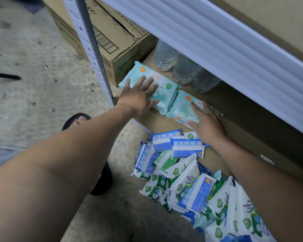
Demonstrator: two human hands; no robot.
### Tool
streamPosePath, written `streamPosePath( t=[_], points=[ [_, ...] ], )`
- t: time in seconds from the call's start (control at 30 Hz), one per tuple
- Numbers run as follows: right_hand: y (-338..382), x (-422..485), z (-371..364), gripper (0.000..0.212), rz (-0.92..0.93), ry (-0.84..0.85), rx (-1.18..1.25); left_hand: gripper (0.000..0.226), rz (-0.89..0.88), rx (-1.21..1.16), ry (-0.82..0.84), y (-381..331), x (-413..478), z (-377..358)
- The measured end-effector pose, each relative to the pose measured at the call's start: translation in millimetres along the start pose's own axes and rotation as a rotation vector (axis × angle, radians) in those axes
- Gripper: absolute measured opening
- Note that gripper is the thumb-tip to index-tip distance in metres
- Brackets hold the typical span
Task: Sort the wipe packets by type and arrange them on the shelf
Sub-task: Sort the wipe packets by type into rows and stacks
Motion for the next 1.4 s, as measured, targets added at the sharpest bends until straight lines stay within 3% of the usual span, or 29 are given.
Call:
streamPosePath(
  t=[0.5, 0.87, 1.13, 1.4],
  points=[
    [12, 9, -11, 0.069, 0.002, -0.002, -0.06, 0.061, -0.018, 0.023, 0.044, 5, 3, 2],
    [21, -5, -7, 0.063, -0.026, 0.123, -0.049, 0.065, 0.049, 0.08, 0.119, -16, -8, 6],
    [18, -88, 30, 0.06, -0.009, 0.207, 0.112, 0.06, -0.045, 0.031, 0.241, -75, -75, 38],
    [-25, -188, 76, 0.052, -0.102, 0.105, 0.155, 0.061, -0.091, -0.007, 0.204, -142, -143, 69]
  ],
)
Point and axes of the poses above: each hand's wrist, its own x-axis towards the middle knuckle, its own z-axis out of the back of the hand, y = z × x, the point moved 6 cm from there along x, towards the middle knuckle, and after that the axes turned 14 degrees about -y, right-handed, at the moved point
